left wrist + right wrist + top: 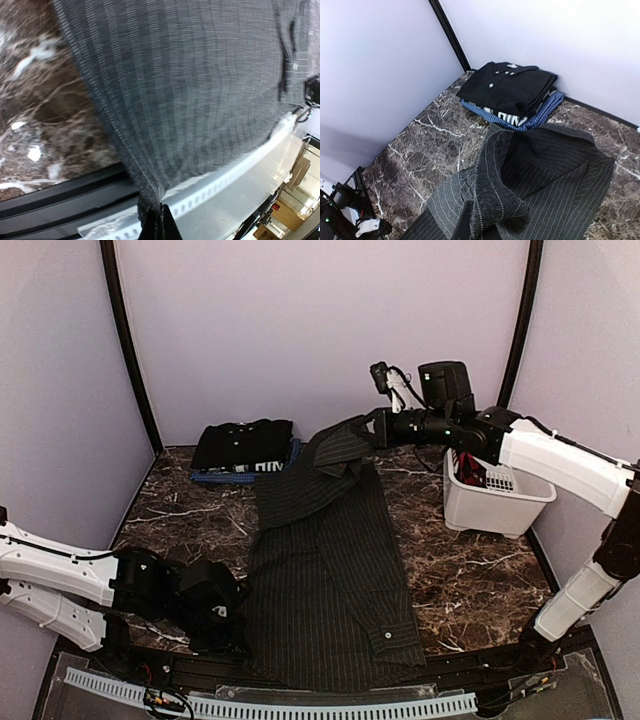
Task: Fold and stack the long sleeve shirts
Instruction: Pick up the shirt from the corner of the board, then fold the 1/3-folded shirt at the center of the board.
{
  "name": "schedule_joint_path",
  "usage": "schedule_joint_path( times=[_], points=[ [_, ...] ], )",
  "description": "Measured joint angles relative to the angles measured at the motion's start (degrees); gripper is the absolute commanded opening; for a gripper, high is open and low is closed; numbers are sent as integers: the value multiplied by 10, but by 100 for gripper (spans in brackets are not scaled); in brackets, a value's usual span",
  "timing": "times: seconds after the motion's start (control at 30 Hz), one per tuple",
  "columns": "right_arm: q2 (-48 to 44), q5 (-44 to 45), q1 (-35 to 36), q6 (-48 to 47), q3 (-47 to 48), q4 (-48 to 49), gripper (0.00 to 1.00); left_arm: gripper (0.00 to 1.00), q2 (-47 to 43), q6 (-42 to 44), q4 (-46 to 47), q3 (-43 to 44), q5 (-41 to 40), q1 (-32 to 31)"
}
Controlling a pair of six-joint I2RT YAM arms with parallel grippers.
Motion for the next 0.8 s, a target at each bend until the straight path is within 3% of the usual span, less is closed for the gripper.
schedule_joint_path(
  times=[0.37,0.8],
  points=[
    [0,121,0,-68,106,-28,0,0,28,81,-44,109,14,-11],
    [-33,250,-24,-115,97,-53,0,0,155,224,-47,264,109,-12]
  ],
)
